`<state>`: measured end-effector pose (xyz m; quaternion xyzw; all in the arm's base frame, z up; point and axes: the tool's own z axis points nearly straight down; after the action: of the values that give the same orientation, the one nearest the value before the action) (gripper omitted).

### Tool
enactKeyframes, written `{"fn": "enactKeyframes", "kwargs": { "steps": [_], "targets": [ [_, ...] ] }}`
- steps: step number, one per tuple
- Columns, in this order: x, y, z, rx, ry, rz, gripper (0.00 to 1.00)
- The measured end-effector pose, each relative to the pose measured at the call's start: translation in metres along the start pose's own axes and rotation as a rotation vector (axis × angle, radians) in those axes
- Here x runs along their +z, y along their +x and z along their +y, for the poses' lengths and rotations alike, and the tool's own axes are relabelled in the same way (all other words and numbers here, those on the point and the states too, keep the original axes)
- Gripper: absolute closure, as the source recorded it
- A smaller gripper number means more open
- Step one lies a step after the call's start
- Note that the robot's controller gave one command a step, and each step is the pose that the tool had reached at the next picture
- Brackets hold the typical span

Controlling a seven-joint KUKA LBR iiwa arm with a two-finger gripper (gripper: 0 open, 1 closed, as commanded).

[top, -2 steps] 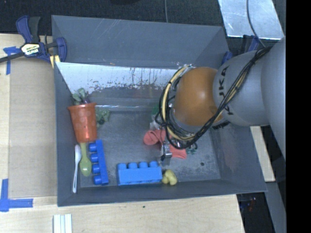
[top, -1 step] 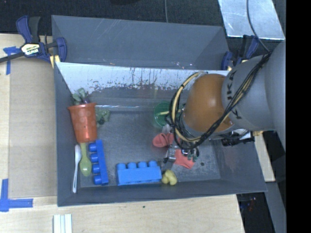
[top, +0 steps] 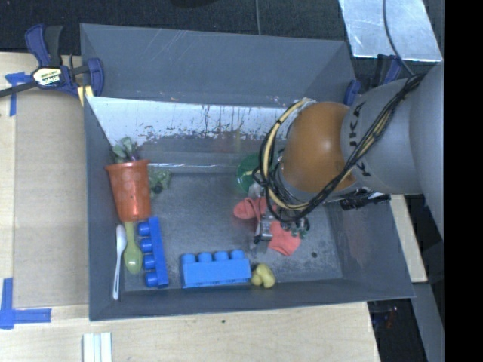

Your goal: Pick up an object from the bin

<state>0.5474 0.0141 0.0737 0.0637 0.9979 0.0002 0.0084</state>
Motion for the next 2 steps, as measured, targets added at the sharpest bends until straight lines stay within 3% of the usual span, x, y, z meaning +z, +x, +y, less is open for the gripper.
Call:
{"fn": "enactKeyframes", "kwargs": {
  "steps": [1, 2],
  "targets": [
    [-0.014, 0.01, -0.071, 0.042, 0.001, 0.005, 0.0],
    [-0.021, 0.025, -0.096, 0.135, 0.0, 0.0, 0.0]
  ]
}}
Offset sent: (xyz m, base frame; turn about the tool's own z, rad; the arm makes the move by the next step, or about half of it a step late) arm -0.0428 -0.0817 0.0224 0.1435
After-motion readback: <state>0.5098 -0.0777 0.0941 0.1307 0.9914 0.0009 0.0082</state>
